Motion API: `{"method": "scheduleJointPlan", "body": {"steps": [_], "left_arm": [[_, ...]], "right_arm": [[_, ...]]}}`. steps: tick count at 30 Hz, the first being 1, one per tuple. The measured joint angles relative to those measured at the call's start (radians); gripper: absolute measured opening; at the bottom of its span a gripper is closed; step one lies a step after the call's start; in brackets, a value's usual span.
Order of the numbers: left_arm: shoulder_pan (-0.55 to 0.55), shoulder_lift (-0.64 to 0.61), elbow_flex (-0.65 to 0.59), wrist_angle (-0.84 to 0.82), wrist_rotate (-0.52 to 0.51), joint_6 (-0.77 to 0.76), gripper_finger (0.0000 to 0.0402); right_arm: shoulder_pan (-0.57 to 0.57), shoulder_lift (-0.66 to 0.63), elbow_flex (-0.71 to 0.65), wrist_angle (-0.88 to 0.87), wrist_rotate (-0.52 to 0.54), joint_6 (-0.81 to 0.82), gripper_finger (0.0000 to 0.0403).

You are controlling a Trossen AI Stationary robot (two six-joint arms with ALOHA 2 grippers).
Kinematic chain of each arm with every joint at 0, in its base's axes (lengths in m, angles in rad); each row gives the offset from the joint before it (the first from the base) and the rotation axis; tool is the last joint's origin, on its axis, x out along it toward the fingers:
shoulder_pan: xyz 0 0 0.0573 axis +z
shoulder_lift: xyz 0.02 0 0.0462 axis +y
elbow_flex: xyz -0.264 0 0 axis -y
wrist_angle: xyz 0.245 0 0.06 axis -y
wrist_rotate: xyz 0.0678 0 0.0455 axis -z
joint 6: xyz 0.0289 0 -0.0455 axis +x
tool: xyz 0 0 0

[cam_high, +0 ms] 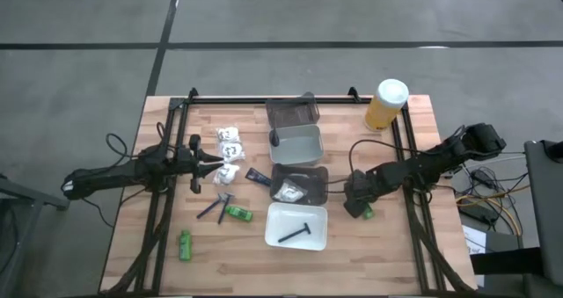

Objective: Pick & Place Travel size toiletries
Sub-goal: Put the right green shampoo into the top black bin

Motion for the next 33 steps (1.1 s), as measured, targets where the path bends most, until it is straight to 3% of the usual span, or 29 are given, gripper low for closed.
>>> {"method": "scheduleJointPlan", "body": {"steps": [6,13,26,33], "left_arm": [[0.0,0.0,0.0,0.0,0.0,0.0,0.0078],[0.0,0.0,0.0,0.0,0.0,0.0,0.0078],[0.0,0.0,0.0,0.0,0.0,0.0,0.0078],[0.0,0.0,0.0,0.002,0.0,0.0,0.0078]], "right_arm": [[-0.001,-0.037,0.02,0.0,-0.001,-0.129,0.016],[-0.015,-0.167,0.023,-0.045,0.002,-0.183,0.0172],[-0.075,-0.427,0.023,-0.043,0.193,-0.276,0.0168],[-0.112,-0.513,0.023,-0.033,0.208,-0.302,0.0161]]}}
